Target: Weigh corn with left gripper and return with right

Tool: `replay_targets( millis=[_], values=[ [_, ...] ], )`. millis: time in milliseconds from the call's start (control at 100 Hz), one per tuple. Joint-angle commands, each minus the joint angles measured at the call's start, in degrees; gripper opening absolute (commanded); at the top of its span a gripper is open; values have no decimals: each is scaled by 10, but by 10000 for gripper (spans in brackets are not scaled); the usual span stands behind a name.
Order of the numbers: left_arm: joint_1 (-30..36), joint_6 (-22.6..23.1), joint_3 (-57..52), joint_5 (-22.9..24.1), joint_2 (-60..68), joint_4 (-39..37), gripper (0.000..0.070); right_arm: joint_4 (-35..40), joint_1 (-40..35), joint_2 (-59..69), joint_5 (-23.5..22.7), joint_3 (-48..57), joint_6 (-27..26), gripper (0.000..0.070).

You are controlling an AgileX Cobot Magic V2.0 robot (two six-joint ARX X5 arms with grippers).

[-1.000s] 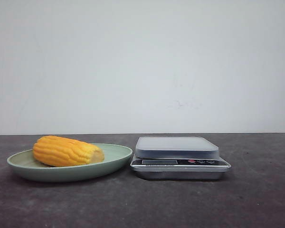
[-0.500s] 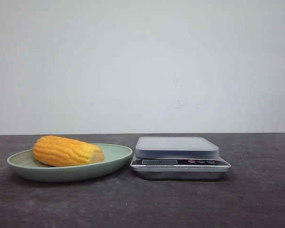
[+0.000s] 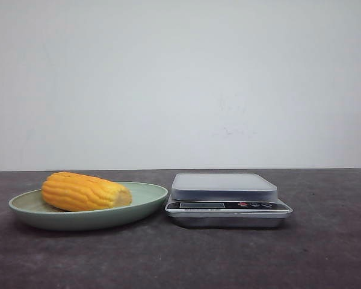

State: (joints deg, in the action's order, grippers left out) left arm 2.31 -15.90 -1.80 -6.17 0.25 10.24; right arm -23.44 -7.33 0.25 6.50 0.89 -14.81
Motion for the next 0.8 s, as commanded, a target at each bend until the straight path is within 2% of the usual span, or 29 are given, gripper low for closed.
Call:
replay_targets(
  millis=[0,110,210,310,390,470,540,620,710,790],
  values=[
    [0,-4,7,-5,-1,9,0,-10,0,0,-17,-1,-27,0],
    [0,-4,7,-5,-1,9,0,-21,0,0,-55,-1,-47,0],
    [0,-4,7,-5,-1,9,0,-58,0,0,-108,-1,-84,0],
    [0,-29,7,-10,-1,9,0,-84,0,0,-111,-1,-113,0],
    [0,-78,-4,-47,-1,9,0,-83,0,0,-110,0,-168,0],
    [0,-124,-31,-127,0,9,4,-66,0,0,-133,8,-225,0],
    [0,-154,-70,-170,5,26,6,13,0,0,-185,44,-245,0],
    [0,-160,-140,-174,16,90,7,190,0,0,-222,117,-235,0],
    [0,-131,-232,-167,46,159,7,372,0,14,-216,211,-152,0],
    [0,-99,-313,-154,90,192,7,438,0,32,-209,285,-75,0]
  ],
)
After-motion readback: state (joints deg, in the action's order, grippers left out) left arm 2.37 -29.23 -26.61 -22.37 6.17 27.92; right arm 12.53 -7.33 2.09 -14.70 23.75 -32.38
